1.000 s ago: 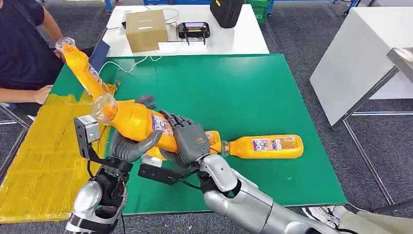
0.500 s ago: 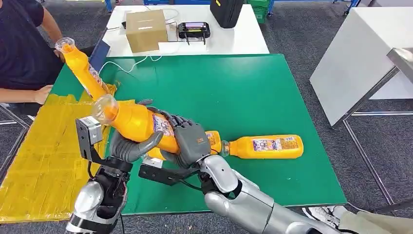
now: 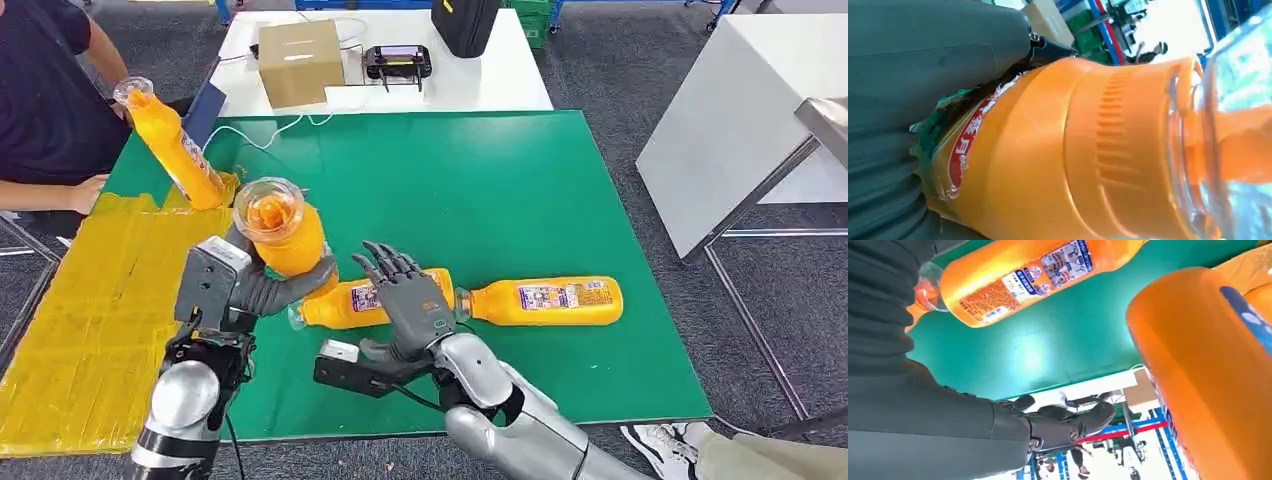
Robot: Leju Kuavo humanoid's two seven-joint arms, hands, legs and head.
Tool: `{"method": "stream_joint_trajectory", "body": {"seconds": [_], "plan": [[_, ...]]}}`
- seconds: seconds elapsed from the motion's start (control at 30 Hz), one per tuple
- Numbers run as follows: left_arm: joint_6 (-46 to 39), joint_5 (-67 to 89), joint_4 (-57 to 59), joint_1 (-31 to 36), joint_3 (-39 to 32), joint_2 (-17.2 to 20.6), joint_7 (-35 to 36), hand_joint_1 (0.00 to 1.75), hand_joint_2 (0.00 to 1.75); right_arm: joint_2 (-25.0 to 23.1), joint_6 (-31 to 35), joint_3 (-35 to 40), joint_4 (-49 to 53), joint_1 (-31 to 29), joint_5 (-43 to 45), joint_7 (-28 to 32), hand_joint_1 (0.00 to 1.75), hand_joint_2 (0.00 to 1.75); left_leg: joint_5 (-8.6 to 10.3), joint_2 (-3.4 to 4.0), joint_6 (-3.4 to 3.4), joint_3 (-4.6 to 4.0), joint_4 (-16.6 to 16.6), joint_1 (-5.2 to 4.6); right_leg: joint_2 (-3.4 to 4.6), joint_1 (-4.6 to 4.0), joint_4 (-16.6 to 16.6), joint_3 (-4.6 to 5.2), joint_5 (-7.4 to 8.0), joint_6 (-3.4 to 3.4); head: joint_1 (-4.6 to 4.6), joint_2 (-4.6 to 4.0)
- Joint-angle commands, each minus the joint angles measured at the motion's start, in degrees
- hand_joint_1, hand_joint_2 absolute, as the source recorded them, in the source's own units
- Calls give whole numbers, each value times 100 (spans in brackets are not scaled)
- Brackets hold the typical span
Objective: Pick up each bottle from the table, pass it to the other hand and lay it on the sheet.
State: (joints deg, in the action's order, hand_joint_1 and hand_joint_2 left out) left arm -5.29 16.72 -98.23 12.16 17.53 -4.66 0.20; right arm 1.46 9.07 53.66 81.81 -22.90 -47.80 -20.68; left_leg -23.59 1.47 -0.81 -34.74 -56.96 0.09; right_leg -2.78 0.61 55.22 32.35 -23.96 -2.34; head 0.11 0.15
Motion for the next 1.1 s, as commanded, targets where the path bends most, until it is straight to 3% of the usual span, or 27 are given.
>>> {"method": "stream_joint_trajectory", "body": {"seconds": [0.03,0.1,0.13,0.3,0.33,0.53,0.73,1.1], "plan": [[-458,2332,405,668,-310,494,-7,175,175,240,-202,-552,675,302,-451,-73,0,175,-4,-16,5,5,-4,3,7,-1,4,-9,-7,7,-2,0],[-510,3384,571,840,-362,664,-31,175,175,243,-431,-726,866,413,-564,-108,0,175,0,-21,5,0,-3,2,-3,0,5,-5,-7,6,0,0],[-493,4033,706,941,-304,772,63,175,175,228,-550,-784,926,454,-611,-114,0,0,-3,-34,8,6,-6,3,-3,1,11,-12,-14,11,0,0],[-328,5707,1652,1462,121,1121,469,175,175,188,-848,-664,921,386,-679,-179,0,0,2,-18,4,6,1,0,-2,2,2,-9,-5,5,0,0],[-237,5722,1891,1574,153,1135,487,175,175,177,-874,-655,874,369,-666,-198,0,175,1,-27,7,16,0,4,4,0,4,-21,-9,10,-2,0],[566,6500,3781,2422,866,1372,692,175,175,104,-984,-699,325,172,-600,-275,0,175,7,-37,9,19,0,6,-3,-1,2,-28,-10,11,-2,0],[776,6303,4751,2632,967,1333,577,175,175,24,-1062,-834,-13,76,-590,-282,0,175,11,-20,3,15,6,2,2,1,-3,-21,-3,7,0,0],[803,6295,4941,2656,1029,1331,532,175,175,-14,-1071,-865,-136,54,-590,-286,0,175,3,-13,4,11,-6,5,20,0,8,-18,-8,8,0,0]]}}
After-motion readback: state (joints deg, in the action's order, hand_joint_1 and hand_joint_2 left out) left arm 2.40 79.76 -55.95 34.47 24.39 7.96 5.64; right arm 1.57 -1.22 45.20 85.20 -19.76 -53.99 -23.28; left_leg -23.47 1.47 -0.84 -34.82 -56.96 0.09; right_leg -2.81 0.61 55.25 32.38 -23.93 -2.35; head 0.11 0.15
